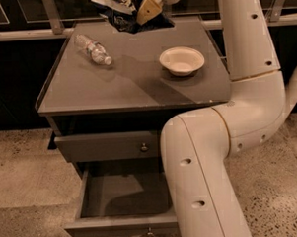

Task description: Place blue chip bag into middle drawer

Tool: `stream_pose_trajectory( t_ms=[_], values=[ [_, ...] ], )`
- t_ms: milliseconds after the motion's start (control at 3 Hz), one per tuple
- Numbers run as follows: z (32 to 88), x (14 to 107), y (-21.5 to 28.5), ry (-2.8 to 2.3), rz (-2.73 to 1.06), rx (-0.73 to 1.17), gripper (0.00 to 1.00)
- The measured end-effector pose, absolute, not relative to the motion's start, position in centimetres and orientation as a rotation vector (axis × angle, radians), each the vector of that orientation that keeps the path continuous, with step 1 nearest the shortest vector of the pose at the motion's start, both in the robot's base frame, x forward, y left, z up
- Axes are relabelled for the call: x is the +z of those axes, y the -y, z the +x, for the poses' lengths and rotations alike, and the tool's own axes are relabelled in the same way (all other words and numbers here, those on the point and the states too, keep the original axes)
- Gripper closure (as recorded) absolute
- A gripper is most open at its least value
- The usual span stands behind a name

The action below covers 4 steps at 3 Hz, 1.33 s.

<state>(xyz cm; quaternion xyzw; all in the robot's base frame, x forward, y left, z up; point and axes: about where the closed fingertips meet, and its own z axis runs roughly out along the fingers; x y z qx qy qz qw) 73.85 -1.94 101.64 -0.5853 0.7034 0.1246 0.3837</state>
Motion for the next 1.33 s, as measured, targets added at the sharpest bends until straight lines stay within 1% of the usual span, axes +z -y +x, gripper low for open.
stream_pose_trajectory(
  t_ms=[333, 667, 1000, 1333],
  values=[
    [74.0, 104.2, 0.7, -1.729, -1.423, 0.313, 1.00],
    [74.5, 104.2, 0.3, -1.719, -1.410, 0.314, 1.00],
    [74.9, 103.4, 0.5, -1.736, -1.390, 0.350, 1.00],
    [74.9, 101.8, 1.9, -1.781, -1.332, 0.457, 1.00]
  ],
)
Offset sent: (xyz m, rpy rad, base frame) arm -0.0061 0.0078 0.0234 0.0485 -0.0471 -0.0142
